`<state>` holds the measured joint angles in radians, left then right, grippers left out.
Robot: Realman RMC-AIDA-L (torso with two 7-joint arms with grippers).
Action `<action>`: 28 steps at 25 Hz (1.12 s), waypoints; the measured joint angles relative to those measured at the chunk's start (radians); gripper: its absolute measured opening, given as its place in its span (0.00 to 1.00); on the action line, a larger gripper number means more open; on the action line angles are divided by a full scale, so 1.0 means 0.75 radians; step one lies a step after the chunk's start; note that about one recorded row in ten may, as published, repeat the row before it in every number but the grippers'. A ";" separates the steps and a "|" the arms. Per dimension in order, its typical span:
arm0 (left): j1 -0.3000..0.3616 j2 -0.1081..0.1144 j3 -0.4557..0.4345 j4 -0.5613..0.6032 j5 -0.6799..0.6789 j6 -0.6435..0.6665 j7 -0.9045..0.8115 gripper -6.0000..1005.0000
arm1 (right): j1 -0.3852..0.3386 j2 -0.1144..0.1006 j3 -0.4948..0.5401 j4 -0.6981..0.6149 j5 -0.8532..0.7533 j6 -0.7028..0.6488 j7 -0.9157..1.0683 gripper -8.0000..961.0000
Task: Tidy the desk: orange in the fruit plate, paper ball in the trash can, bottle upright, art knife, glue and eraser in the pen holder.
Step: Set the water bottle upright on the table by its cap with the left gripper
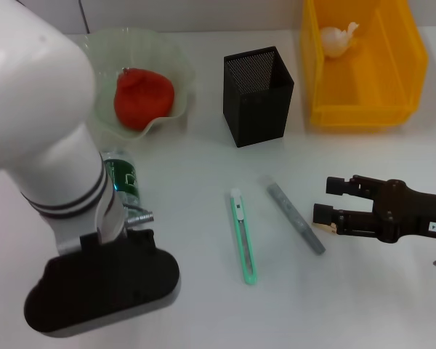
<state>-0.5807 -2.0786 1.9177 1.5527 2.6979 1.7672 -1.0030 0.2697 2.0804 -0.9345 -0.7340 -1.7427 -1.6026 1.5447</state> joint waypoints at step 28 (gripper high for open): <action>-0.167 0.016 -1.042 -0.127 -0.394 0.285 -0.106 0.43 | -0.018 0.000 0.031 -0.079 0.004 -0.115 -0.027 0.86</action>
<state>-0.7062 -2.0666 1.1361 1.4571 2.4023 1.9810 -1.0825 0.2559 2.0801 -0.9111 -0.7935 -1.7394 -1.6887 1.5247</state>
